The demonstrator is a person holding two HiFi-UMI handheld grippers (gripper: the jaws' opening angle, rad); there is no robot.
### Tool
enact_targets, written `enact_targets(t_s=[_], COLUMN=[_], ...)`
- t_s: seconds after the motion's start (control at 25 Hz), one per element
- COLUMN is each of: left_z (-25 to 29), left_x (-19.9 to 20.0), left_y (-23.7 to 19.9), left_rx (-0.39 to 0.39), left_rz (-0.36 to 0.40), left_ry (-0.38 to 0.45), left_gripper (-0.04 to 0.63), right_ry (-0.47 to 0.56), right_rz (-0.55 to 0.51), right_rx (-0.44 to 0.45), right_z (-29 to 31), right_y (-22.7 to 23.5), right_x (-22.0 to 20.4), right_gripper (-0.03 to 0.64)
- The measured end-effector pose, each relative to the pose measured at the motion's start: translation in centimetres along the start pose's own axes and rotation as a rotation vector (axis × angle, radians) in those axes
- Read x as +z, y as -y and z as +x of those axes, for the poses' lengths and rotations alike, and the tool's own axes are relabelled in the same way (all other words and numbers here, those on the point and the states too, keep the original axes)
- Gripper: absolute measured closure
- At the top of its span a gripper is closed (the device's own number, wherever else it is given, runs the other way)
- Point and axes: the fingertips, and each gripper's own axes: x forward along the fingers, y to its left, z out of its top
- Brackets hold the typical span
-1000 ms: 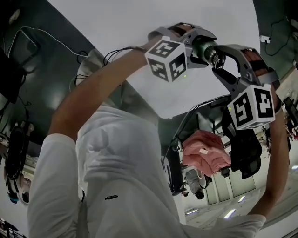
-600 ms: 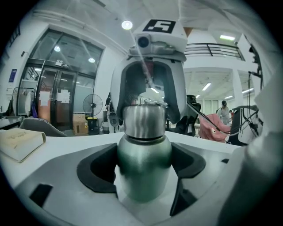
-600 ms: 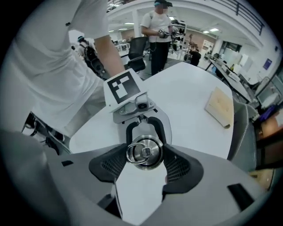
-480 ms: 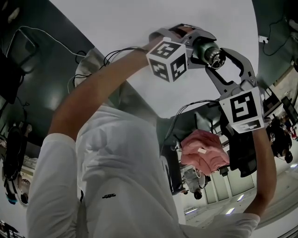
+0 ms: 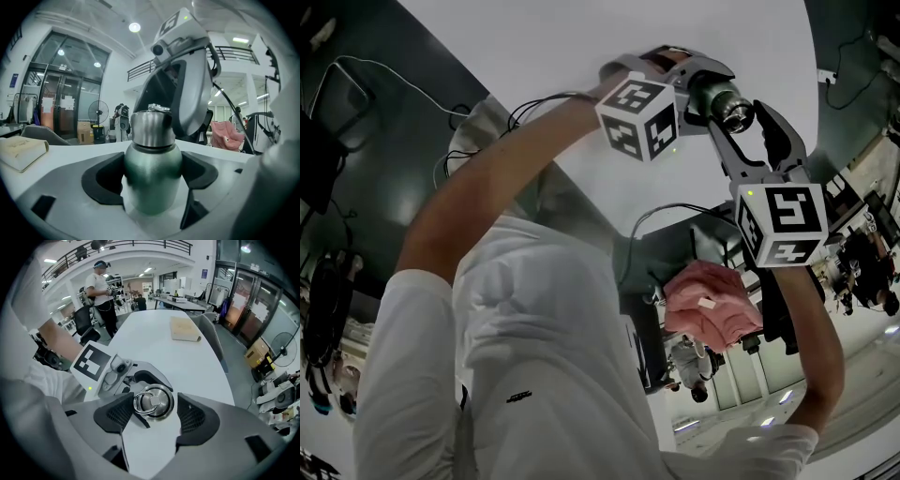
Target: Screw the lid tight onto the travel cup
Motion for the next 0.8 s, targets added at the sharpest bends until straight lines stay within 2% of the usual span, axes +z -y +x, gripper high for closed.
enact_targets(t_s=[0.2,0.32,0.48,0.6,0.8], left_z=[0.1,0.0,0.0,0.1,0.0], left_x=[0.0,-0.1,0.0,0.0,-0.1], left_y=[-0.1,0.0,0.0,0.0,0.0], left_rx=[-0.002,-0.006,-0.008,-0.011,-0.015], left_rz=[0.001,-0.001,0.001,0.002,0.002], left_ry=[0.005,0.005,0.006,0.007,0.006], left_gripper=[0.242,0.242,0.242,0.242,0.242], right_ry=[0.021,0.015,-0.010,-0.042,-0.087], right_rz=[-0.093,-0.129,-0.216,-0.335,-0.596], right_rx=[0.017,0.045,0.039,0.078,0.164], right_z=[-1.0,-1.8,-2.7,-3.4,-3.8], right_y=[-0.3,-0.7,-0.2,-0.3,-1.0], right_x=[0.5,0.6,0.8,1.1,1.2], right_gripper=[0.345,0.344,0.345,0.345,0.345])
